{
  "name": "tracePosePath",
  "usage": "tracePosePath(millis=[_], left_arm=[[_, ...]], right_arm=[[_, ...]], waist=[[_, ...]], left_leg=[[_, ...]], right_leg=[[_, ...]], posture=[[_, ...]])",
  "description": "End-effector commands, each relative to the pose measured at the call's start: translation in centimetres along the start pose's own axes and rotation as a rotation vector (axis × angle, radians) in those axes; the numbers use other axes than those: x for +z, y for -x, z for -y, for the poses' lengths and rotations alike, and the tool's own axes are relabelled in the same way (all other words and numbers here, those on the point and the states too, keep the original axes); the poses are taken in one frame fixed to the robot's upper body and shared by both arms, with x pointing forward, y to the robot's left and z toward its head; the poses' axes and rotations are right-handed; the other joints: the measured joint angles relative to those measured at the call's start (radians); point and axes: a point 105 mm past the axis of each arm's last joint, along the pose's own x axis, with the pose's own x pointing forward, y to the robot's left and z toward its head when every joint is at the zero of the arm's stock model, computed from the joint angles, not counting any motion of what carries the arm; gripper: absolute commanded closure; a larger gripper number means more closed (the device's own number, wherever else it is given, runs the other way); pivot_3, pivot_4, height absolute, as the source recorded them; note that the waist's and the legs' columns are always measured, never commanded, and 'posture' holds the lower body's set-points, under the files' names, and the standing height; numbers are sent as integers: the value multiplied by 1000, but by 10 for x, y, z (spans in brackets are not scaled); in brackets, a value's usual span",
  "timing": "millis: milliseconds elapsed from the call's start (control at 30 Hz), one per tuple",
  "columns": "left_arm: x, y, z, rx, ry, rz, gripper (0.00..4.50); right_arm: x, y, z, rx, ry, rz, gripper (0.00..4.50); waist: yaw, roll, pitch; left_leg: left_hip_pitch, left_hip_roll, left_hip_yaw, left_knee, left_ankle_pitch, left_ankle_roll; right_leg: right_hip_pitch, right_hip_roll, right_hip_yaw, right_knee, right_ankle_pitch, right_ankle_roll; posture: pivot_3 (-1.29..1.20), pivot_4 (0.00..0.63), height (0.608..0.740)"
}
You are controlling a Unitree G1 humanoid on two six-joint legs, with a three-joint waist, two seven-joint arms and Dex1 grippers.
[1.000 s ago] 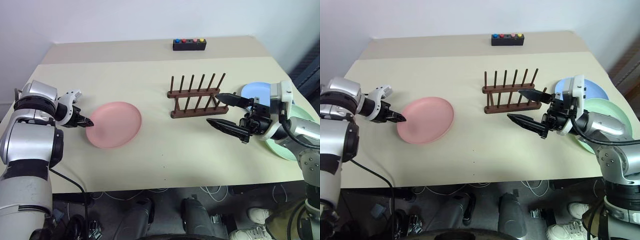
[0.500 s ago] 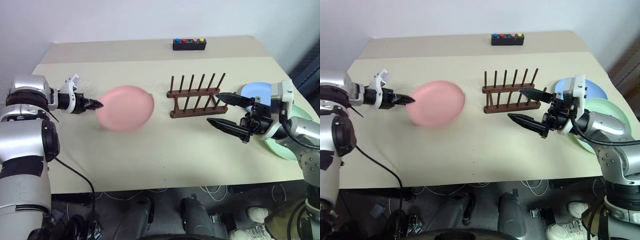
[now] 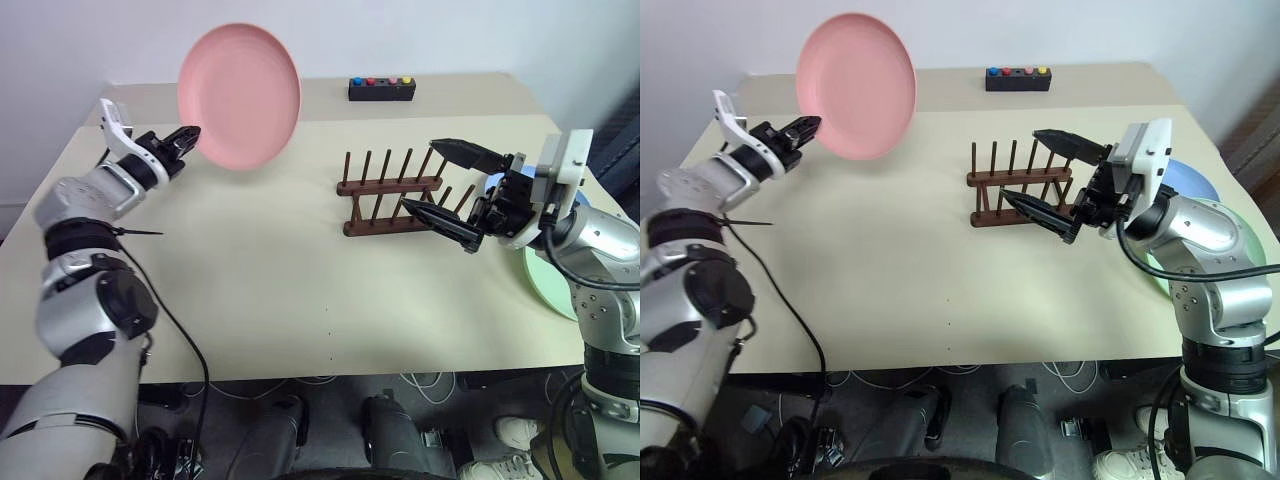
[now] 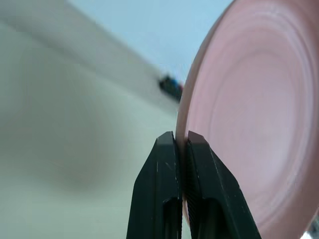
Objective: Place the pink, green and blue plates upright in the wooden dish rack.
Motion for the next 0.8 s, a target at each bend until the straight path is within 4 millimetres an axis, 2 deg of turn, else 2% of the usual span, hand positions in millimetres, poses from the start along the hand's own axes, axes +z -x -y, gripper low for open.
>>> tracePosePath(millis=[33,100,200,333,400,467,567,700,800], left_arm=[[4,-10,32,-90,-45,78,4438],[-9,-20,56,-163,34,97,4438],[-16,-25,72,-196,103,122,4438],[-17,-28,96,-219,175,174,4438],[-22,-25,110,-232,109,210,4438],[-31,-23,123,-257,116,205,4438],[-42,-22,131,-260,136,207,4438],[-66,-17,150,-291,48,187,4438],[-69,-15,155,-298,79,201,4438]], right_arm=[[16,-14,-3,-12,217,38,0],[13,-27,-9,1,461,-14,0],[2,-36,-15,26,662,-80,0],[-6,-46,-13,22,899,-157,0],[-7,-52,-7,-11,999,-193,0],[-9,-57,1,-45,1138,-236,0],[-11,-61,7,-66,1234,-258,0],[-9,-69,15,-121,1322,-270,0],[-13,-71,15,-121,1339,-281,0]], waist=[[-5,0,0],[-6,0,0],[-6,0,0],[-14,0,0],[-9,0,0],[-5,-1,0],[-1,-1,0],[-2,-1,0],[-1,-1,0]], left_leg=[[0,0,0,0,0,0],[0,0,1,0,0,0],[-1,0,1,0,0,0],[0,0,3,0,1,-1],[0,1,2,0,1,-2],[0,0,3,0,1,-2],[0,0,3,0,1,-2],[0,0,4,0,1,-2],[0,0,4,0,1,-2]], right_leg=[[0,0,0,0,0,0],[-1,0,1,1,0,0],[-2,0,1,2,0,0],[-4,1,2,2,0,0],[-4,1,2,3,0,0],[-3,1,3,2,0,0],[-3,1,3,2,0,0],[-3,1,3,1,0,0],[-3,1,3,1,0,0]], posture=[[0,150,740],[0,150,740],[0,150,740],[0,150,740],[0,150,740],[0,150,740],[0,150,740],[0,150,740],[0,150,740]])
